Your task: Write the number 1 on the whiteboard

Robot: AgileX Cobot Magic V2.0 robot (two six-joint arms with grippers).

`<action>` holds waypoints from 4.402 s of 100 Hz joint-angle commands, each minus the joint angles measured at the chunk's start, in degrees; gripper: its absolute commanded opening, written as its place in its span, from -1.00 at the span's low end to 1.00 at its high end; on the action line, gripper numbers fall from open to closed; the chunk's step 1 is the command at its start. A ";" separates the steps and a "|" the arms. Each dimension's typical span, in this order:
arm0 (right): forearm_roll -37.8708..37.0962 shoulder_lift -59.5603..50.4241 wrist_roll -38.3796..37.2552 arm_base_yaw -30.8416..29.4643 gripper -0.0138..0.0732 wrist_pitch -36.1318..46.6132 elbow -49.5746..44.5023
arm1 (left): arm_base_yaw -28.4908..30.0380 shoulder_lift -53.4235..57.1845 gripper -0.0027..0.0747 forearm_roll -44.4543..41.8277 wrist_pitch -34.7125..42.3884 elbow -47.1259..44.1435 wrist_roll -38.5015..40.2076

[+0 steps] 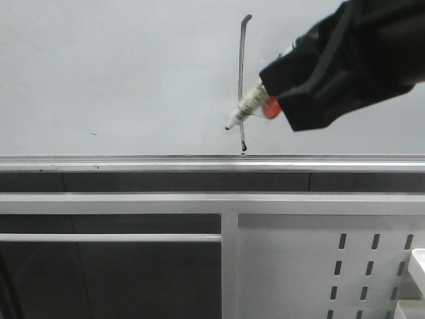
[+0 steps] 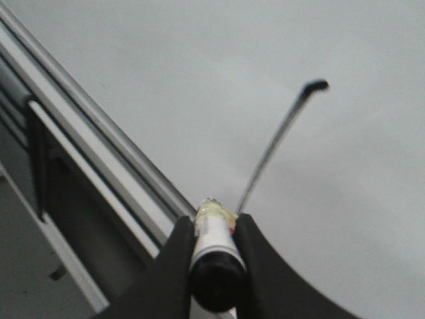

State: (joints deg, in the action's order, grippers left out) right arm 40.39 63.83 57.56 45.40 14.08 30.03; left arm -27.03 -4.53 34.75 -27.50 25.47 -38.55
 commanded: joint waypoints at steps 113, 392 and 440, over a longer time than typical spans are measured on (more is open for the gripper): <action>0.50 3.18 0.51 5.33 -0.86 -56.48 39.48 | 0.07 -31.94 -0.44 16.12 -24.36 17.53 -23.58; 3.20 5.15 0.51 5.56 -0.25 -60.05 41.54 | 0.07 -39.06 -0.98 22.60 -21.24 17.53 -26.13; -1.84 -1.88 -0.32 2.64 0.54 -55.08 41.54 | 0.07 -39.06 -0.98 36.51 -7.20 13.33 -31.29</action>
State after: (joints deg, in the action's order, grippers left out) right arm 37.90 65.90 57.63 49.72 -43.97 69.56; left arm -27.03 -43.46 62.12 -42.41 38.90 -66.81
